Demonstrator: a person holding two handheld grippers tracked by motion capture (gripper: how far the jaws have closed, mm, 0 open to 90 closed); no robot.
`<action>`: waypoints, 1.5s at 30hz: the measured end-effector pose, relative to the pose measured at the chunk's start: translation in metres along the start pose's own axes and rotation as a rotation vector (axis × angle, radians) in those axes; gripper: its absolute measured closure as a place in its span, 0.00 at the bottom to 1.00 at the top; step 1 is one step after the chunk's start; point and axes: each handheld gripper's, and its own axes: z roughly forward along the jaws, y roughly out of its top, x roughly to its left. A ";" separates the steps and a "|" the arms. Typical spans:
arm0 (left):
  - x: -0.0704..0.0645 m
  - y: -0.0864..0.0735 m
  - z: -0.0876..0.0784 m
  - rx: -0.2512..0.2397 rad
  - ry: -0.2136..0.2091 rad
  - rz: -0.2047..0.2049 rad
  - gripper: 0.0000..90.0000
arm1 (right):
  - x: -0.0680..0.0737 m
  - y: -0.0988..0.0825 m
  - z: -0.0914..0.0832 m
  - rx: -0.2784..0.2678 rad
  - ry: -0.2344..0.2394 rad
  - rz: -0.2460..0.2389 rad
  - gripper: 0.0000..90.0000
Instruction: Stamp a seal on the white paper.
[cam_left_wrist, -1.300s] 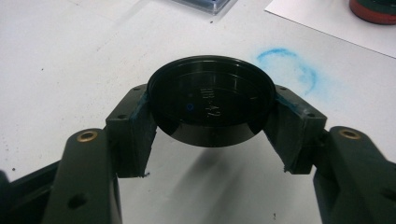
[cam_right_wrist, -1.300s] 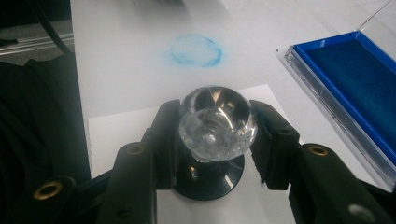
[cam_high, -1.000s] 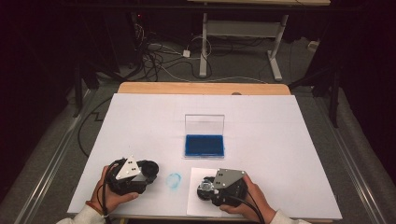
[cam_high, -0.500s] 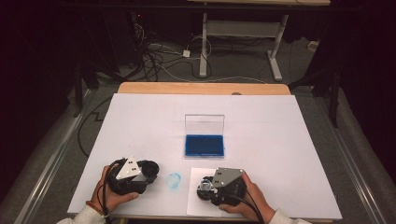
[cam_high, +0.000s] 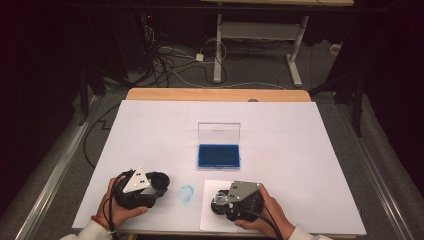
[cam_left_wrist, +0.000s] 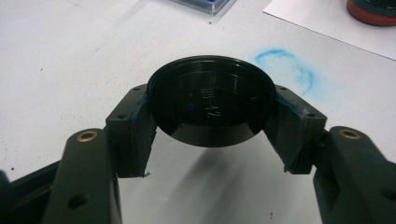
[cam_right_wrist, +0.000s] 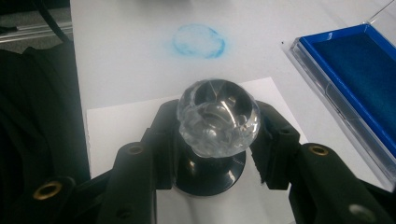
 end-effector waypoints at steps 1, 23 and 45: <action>0.000 0.000 0.000 0.000 0.000 0.000 0.41 | 0.000 0.000 0.000 -0.001 -0.002 0.003 0.63; 0.001 0.000 0.000 0.005 0.001 0.003 0.41 | -0.026 0.009 -0.045 -0.174 -0.106 0.096 0.63; 0.006 0.000 0.004 0.003 -0.013 0.004 0.41 | -0.048 0.003 -0.067 -0.261 -0.178 0.120 0.63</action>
